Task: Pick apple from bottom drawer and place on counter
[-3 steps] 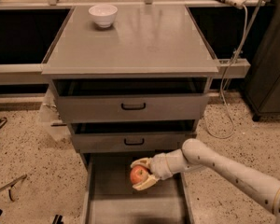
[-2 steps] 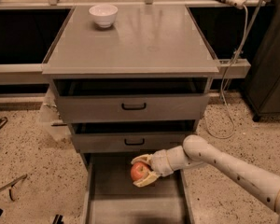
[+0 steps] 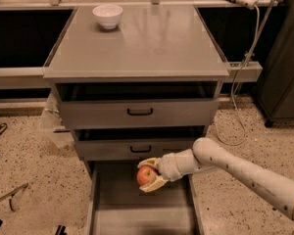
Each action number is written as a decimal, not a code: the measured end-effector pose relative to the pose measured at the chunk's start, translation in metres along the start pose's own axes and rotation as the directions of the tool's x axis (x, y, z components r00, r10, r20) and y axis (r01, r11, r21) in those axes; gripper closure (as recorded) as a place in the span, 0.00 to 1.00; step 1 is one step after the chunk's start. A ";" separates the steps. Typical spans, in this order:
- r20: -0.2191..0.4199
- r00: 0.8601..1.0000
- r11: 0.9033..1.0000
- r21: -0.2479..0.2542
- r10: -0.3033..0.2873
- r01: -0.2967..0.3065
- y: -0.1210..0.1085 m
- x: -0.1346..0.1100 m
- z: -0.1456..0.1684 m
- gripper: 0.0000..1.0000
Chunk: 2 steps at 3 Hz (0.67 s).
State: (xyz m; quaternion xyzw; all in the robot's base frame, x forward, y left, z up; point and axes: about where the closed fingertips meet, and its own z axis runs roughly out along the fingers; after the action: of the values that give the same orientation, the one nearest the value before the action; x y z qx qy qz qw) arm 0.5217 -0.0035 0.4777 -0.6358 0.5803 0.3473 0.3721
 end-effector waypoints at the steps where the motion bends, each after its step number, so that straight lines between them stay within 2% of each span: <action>1: 0.015 1.000 0.996 0.087 0.007 -0.008 -0.026 -0.058 -0.040 1.00; 2: 0.059 0.998 0.990 0.141 -0.008 0.000 -0.059 -0.130 -0.086 1.00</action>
Offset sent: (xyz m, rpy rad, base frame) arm 0.0861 -0.0256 0.2728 0.1363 -0.1120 -0.1679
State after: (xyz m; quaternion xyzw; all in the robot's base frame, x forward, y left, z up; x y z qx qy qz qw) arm 0.5701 -0.0136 0.6368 -0.5985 0.5908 0.3234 0.4338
